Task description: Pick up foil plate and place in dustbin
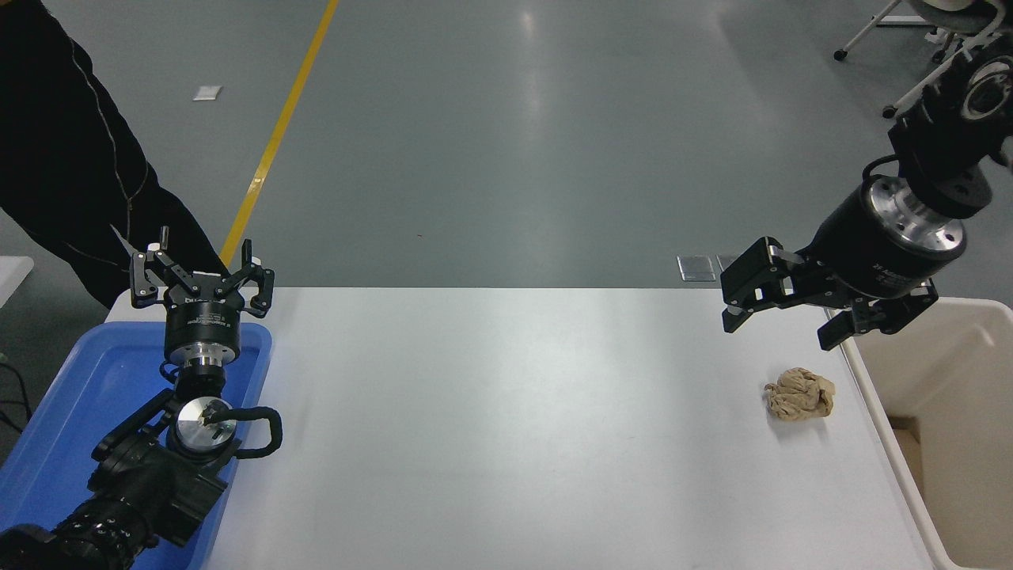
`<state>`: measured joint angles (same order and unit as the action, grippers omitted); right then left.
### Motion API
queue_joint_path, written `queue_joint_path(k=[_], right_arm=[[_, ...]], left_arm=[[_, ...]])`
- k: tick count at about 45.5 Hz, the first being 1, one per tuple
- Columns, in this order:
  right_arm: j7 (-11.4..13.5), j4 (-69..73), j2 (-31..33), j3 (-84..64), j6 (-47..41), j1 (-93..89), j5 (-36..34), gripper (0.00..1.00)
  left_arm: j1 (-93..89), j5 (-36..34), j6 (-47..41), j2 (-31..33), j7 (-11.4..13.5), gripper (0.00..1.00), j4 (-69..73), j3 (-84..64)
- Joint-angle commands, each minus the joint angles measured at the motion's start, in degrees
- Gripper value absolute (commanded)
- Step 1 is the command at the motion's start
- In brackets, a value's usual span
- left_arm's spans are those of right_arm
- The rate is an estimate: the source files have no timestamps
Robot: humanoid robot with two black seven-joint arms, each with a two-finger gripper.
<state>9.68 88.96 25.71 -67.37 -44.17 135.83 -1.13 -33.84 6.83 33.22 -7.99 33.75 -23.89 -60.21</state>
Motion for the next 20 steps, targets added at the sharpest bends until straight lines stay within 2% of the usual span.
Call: queue_joint_path(k=[1, 20], right_arm=[[1.66, 0.42, -0.04, -0.66, -0.83, 3.21, -0.01, 1.0], [2.45, 0.42, -0.48, -1.01, -0.83, 2.42, -0.72, 1.0]], left_arm=[[0.0, 0.03, 0.01, 0.0, 0.0, 0.99, -0.02, 0.0], [0.0, 0.03, 0.01, 0.0, 0.0, 0.99, 0.07, 0.0]])
